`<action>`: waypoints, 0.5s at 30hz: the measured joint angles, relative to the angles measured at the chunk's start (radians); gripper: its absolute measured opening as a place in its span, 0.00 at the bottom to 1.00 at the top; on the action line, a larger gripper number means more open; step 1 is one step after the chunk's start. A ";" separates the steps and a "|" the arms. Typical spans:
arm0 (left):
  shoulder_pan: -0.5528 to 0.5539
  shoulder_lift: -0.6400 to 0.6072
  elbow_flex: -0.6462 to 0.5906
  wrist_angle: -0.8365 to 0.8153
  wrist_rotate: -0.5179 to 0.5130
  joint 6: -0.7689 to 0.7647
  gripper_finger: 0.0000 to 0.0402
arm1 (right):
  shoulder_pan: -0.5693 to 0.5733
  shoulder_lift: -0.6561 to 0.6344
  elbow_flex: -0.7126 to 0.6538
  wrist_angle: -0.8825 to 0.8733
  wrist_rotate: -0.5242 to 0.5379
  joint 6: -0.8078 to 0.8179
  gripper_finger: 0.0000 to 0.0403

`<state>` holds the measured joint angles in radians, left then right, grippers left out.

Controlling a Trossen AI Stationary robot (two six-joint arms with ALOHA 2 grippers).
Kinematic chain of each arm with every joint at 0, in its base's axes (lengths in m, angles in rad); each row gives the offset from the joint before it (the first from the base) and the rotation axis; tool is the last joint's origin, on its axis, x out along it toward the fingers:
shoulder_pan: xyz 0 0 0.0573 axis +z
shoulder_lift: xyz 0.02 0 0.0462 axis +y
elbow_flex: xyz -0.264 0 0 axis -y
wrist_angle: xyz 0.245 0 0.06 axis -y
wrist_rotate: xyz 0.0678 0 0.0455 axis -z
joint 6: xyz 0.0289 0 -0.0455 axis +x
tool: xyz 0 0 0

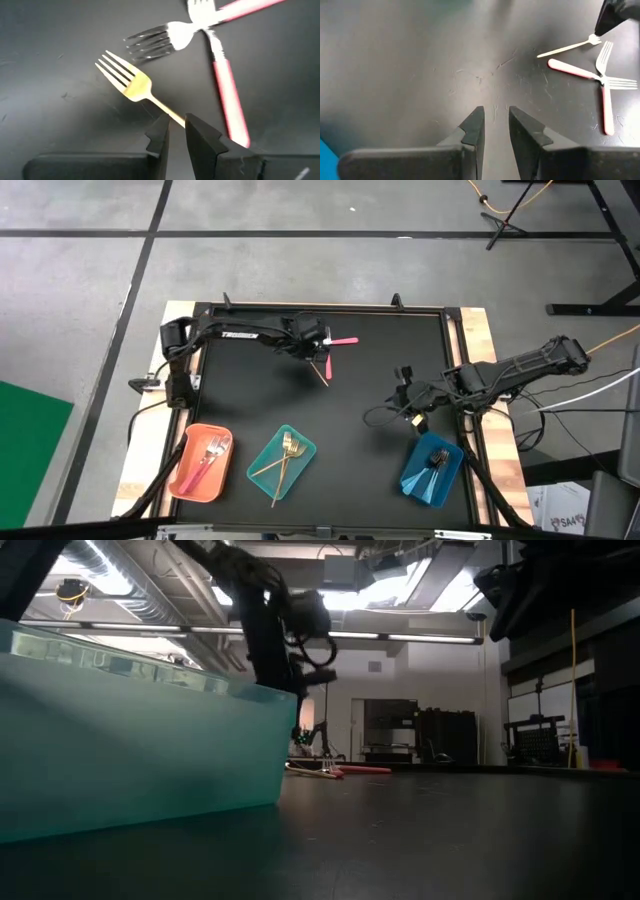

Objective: Sort silverware by color (type)
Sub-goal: Put the gold fork into the green bin

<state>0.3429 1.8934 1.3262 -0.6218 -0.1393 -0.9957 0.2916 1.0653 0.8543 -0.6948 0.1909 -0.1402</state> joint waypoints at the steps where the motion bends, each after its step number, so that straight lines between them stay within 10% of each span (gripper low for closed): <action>1: 0.003 0.011 0.000 0.004 0.000 -0.003 0.14 | 0.000 0.000 0.000 0.000 0.000 0.000 0.19; 15: 0.023 0.108 0.001 0.034 -0.001 -0.051 0.14 | 0.000 0.000 0.000 -0.001 0.000 0.000 0.19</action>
<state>0.3664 2.0018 1.3273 -0.5873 -0.1399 -1.0470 0.2920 1.0653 0.8541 -0.6960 0.1909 -0.1402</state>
